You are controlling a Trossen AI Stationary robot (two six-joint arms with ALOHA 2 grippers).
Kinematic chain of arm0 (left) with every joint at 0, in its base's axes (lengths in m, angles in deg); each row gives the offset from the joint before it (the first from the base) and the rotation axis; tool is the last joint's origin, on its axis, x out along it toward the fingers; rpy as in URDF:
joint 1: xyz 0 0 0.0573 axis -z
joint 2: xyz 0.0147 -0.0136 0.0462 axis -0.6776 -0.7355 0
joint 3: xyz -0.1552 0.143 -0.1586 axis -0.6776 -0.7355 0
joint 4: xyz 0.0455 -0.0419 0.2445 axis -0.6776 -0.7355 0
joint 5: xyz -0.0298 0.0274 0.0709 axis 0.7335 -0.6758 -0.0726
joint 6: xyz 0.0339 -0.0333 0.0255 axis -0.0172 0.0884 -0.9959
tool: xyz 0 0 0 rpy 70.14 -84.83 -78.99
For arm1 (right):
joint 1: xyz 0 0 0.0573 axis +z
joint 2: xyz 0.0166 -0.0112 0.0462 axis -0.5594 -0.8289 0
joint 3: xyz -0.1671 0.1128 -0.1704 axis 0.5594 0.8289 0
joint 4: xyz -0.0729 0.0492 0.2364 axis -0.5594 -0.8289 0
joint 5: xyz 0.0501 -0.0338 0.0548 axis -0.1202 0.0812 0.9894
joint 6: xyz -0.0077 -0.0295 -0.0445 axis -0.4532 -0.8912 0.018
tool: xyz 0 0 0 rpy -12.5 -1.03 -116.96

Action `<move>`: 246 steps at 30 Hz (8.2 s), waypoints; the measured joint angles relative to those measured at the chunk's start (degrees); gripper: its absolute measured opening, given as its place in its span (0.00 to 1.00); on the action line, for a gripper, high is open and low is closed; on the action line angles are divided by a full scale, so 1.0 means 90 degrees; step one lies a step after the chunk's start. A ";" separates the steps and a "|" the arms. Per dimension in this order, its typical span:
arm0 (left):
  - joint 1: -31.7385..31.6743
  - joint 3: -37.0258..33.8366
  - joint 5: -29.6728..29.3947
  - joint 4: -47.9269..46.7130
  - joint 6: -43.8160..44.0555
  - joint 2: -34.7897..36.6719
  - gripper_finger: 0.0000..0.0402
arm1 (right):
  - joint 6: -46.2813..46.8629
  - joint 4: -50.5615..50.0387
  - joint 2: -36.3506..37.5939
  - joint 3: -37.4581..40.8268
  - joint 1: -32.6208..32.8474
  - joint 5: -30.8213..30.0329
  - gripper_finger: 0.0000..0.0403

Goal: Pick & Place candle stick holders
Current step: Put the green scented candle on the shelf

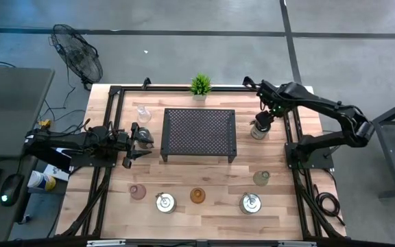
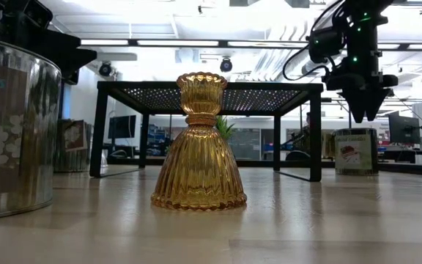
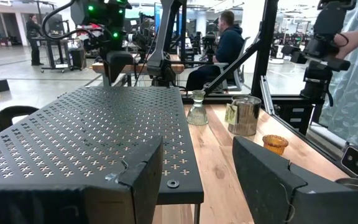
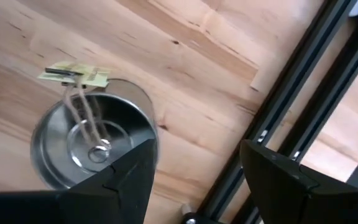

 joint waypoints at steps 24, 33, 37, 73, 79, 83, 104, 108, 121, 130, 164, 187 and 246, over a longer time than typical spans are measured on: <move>0.0000 0.0000 0.0000 0.0000 0.0000 -0.0001 0.47 | 0.0003 0.0086 -0.0003 -0.0005 0.0028 0.0636 0.56; 0.0000 0.0000 0.0000 -0.0001 0.0000 -0.0001 0.47 | 0.0538 0.0252 -0.0002 0.0682 0.0051 0.0659 0.56; 0.0000 0.0000 0.0000 -0.0001 -0.0002 0.0000 0.47 | 0.0551 0.0359 0.0019 0.0782 0.0051 0.0694 0.56; 0.0000 0.0000 0.0000 0.0000 -0.0002 0.0000 0.47 | 0.1170 0.0483 0.0000 0.0811 0.0044 0.1402 0.28; 0.0000 0.0000 0.0000 -0.0001 0.0000 0.0001 0.47 | 0.1194 0.0526 0.0000 0.0814 0.0047 0.1461 0.24; 0.0000 0.0000 0.0000 0.0002 -0.0001 0.0002 0.47 | 0.1195 0.0539 0.0000 0.0814 0.0047 0.1492 0.21; 0.0000 0.0000 0.0000 0.0001 -0.0002 -0.0001 0.47 | 0.1166 0.0563 -0.0005 0.0814 0.0049 0.1453 0.20; 0.0000 0.0000 0.0000 0.0002 -0.0002 0.0001 0.47 | 0.1158 0.0583 -0.0005 0.0814 0.0049 0.1446 0.22; 0.0000 0.0000 0.0000 0.0002 0.0000 -0.0001 0.47 | 0.1156 0.0672 -0.0005 0.0814 0.0049 0.1463 0.17; 0.0000 0.0000 0.0000 0.0002 -0.0002 0.0002 0.47 | 0.1156 0.0692 -0.0005 0.0814 0.0049 0.1461 0.12; 0.0000 0.0000 0.0000 -0.0001 0.0000 -0.0001 0.47 | 0.0800 0.0641 -0.0002 0.0811 0.0047 0.1741 0.00; 0.0000 0.0000 0.0000 0.0000 0.0000 0.0000 0.47 | 0.0700 -0.0817 -0.0017 -0.0627 0.0054 0.1756 0.00; 0.0000 0.0000 0.0000 -0.0001 -0.0001 0.0000 0.47 | 0.0279 -0.2349 -0.3009 -0.6560 0.0778 0.2328 0.00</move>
